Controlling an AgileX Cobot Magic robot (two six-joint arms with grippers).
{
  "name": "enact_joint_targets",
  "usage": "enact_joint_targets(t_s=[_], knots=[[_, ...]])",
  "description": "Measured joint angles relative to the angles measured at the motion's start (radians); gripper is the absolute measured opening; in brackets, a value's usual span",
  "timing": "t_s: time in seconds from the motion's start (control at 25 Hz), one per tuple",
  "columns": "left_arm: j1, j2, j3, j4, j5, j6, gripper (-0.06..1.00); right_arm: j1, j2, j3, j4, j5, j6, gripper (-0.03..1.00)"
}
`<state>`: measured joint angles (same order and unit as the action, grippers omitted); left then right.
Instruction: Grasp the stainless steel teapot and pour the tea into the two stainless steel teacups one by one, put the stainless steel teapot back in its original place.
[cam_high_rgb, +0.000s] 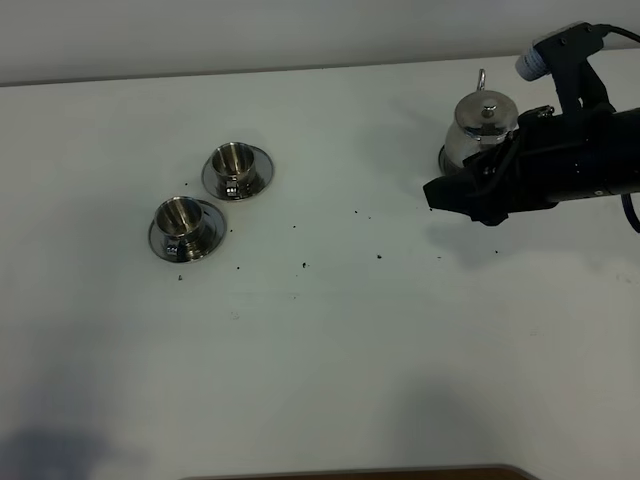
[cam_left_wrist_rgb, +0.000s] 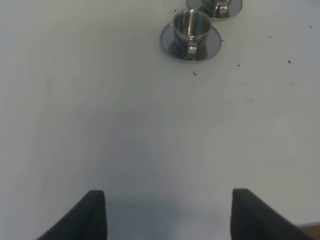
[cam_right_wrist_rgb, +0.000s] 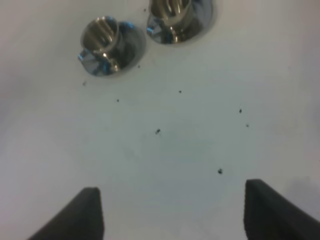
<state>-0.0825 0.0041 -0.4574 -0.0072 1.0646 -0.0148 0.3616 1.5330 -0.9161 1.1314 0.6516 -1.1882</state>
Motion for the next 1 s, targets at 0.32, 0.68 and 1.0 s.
enact_joint_targets(t_s=[0.32, 0.68, 1.0], knots=[[0.000, 0.000, 0.000, 0.000, 0.000, 0.000, 0.59, 0.062, 0.080, -0.103, 0.019, -0.041, 0.121, 0.58], [0.000, 0.000, 0.000, 0.000, 0.000, 0.000, 0.59, 0.148, 0.245, -0.495, -0.643, 0.111, 0.954, 0.58], [0.000, 0.000, 0.000, 0.000, 0.000, 0.000, 0.59, 0.149, 0.396, -0.738, -1.011, 0.342, 1.387, 0.58]])
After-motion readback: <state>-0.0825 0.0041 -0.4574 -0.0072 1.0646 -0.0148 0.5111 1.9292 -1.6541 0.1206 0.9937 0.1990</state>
